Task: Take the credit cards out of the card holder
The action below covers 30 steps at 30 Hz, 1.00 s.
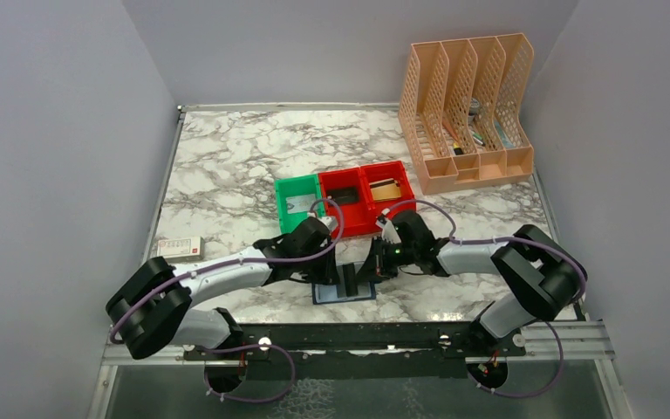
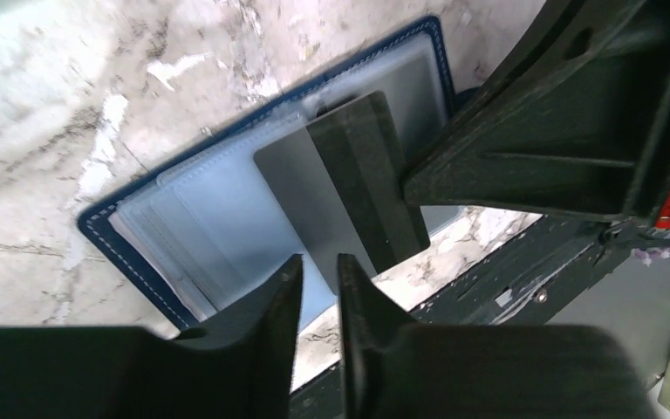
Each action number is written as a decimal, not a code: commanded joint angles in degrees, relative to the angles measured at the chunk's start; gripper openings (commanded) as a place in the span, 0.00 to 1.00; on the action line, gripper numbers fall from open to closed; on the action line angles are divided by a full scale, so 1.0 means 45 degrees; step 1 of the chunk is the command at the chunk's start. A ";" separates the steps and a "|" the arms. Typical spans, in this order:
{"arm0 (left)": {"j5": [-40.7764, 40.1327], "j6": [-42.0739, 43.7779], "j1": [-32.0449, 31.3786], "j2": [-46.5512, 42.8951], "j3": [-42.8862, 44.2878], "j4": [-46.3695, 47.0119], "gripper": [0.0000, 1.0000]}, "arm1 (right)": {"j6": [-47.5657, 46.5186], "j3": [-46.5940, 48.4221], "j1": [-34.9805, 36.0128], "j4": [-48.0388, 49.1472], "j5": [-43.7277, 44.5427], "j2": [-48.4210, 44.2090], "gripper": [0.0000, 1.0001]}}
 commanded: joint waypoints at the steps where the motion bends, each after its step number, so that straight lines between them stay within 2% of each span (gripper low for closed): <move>1: 0.0121 0.0331 -0.0220 0.0576 0.0018 0.0190 0.18 | 0.0054 -0.0114 -0.0077 0.0477 -0.0114 0.0218 0.01; 6: -0.0426 0.0425 -0.0313 0.0924 -0.0084 -0.0402 0.06 | 0.0174 -0.0163 -0.0079 0.0685 -0.0168 0.0155 0.03; 13: -0.0778 0.0311 -0.0378 0.0890 -0.0245 -0.0558 0.00 | 0.0248 0.0026 -0.0077 0.0993 -0.0525 0.0532 0.14; 17: -0.0856 0.0351 -0.0411 0.1112 -0.0231 -0.0540 0.00 | 0.0179 0.0164 -0.0077 0.1161 -0.0746 0.0727 0.18; 23: -0.0950 0.0386 -0.0491 0.1314 -0.0114 -0.0549 0.00 | 0.0168 0.0364 -0.0049 0.1799 -0.1330 0.1258 0.18; 30: -0.1103 0.0269 -0.0531 0.1351 -0.0065 -0.0539 0.00 | 0.0244 0.0562 0.0170 0.2198 -0.1457 0.1626 0.13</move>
